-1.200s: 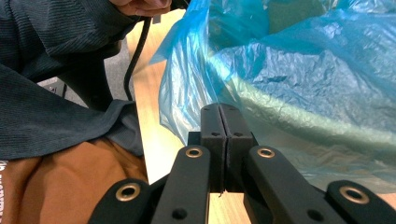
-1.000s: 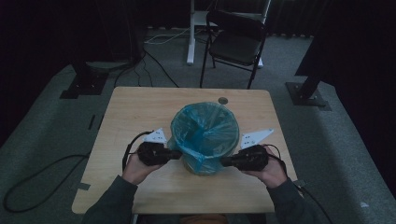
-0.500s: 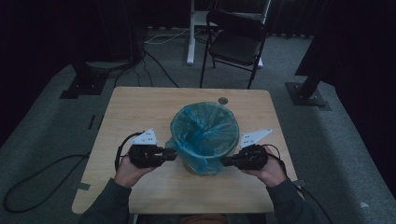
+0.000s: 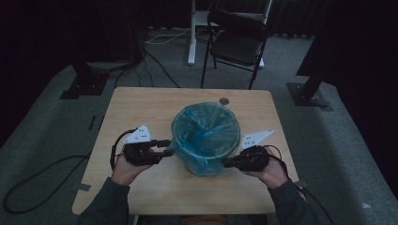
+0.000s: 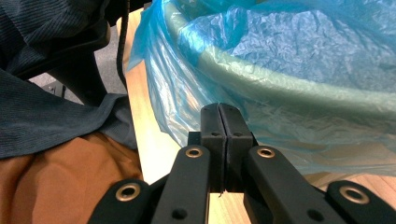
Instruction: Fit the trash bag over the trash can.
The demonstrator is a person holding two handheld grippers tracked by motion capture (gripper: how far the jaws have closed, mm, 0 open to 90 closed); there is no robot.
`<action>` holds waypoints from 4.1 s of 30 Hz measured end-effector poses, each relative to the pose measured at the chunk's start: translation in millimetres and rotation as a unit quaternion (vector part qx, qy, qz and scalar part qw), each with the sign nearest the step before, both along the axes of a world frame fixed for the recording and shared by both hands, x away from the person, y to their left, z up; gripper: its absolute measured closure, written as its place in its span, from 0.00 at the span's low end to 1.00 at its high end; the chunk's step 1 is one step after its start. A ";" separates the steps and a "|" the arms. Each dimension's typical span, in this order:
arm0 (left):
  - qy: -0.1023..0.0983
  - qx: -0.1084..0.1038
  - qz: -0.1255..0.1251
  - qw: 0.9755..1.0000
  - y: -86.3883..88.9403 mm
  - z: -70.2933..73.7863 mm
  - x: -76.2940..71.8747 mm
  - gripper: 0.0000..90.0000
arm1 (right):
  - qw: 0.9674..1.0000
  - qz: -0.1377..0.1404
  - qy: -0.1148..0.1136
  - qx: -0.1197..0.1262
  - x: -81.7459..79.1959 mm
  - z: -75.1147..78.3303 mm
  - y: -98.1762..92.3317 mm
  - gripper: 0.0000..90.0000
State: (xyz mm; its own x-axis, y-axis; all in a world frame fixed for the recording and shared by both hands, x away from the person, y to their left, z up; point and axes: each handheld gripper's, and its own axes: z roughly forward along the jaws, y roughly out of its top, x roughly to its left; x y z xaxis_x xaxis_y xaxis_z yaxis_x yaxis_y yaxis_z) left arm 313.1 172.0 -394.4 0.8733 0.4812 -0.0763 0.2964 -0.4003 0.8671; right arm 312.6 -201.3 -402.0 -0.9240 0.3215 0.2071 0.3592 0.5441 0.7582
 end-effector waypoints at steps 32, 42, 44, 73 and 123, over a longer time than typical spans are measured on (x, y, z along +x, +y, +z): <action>0.018 0.058 -0.008 0.998 -15.9 -27.4 5.7 0.97 | 1.000 -0.007 0.010 -0.001 3.6 -7.5 -4.3 0.99; 0.042 0.066 -0.007 0.997 -19.7 -44.1 14.6 0.96 | 1.000 -0.014 0.024 -0.004 9.7 -17.8 -7.6 1.00; 0.045 0.066 -0.005 0.997 -20.1 -46.7 15.9 0.96 | 0.999 -0.015 0.028 -0.007 11.4 -21.1 -7.7 1.00; 0.055 0.033 0.041 0.997 5.8 -41.1 24.3 0.84 | 0.999 -0.037 0.015 0.016 12.4 -16.1 -29.6 0.79; -0.024 0.016 -0.004 1.000 -42.4 46.6 53.0 0.70 | 0.993 -0.114 -0.019 0.006 35.4 -12.8 -40.5 1.00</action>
